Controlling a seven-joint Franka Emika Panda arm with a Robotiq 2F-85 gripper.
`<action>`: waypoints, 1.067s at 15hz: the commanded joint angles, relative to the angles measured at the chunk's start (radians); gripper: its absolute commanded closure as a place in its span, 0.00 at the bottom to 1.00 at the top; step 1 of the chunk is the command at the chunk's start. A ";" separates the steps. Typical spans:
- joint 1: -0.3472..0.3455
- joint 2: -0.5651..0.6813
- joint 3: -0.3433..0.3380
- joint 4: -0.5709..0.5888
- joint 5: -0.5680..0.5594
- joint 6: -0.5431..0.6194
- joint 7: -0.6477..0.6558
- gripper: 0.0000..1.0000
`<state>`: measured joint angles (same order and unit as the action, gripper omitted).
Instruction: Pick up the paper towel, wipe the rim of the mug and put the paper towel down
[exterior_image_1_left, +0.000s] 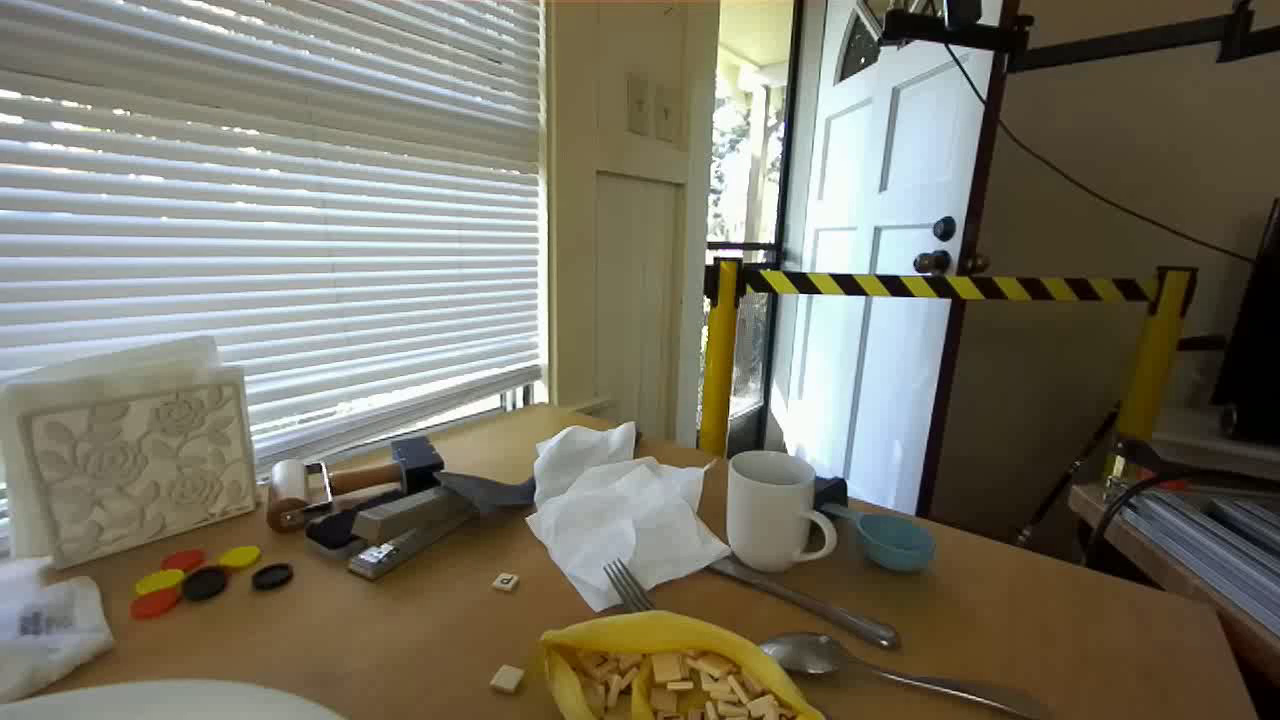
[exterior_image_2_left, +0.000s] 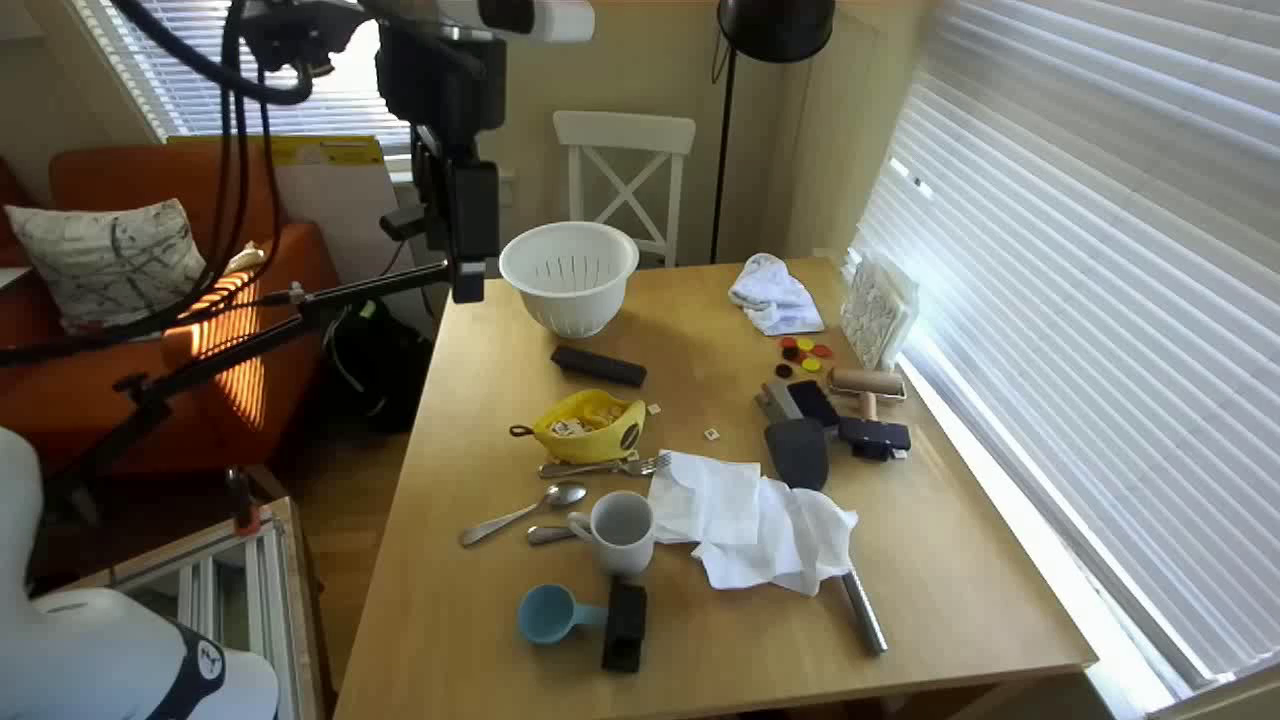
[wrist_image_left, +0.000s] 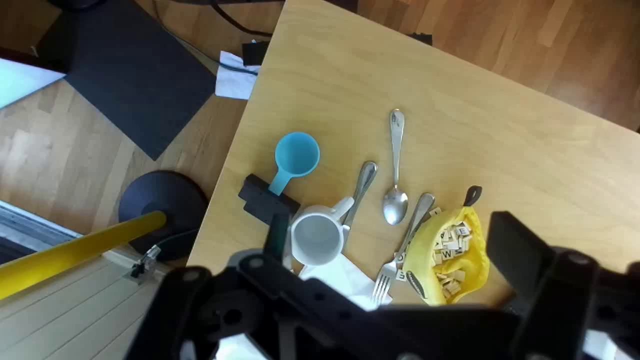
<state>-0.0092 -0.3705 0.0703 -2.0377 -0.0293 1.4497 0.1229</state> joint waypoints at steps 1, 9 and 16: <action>0.009 0.001 -0.007 0.002 -0.002 -0.002 0.002 0.00; 0.020 0.182 -0.024 0.019 -0.006 0.200 -0.142 0.00; 0.009 0.398 -0.053 0.036 -0.015 0.443 -0.536 0.00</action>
<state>-0.0053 -0.0570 0.0383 -2.0348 -0.0324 1.8198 -0.2590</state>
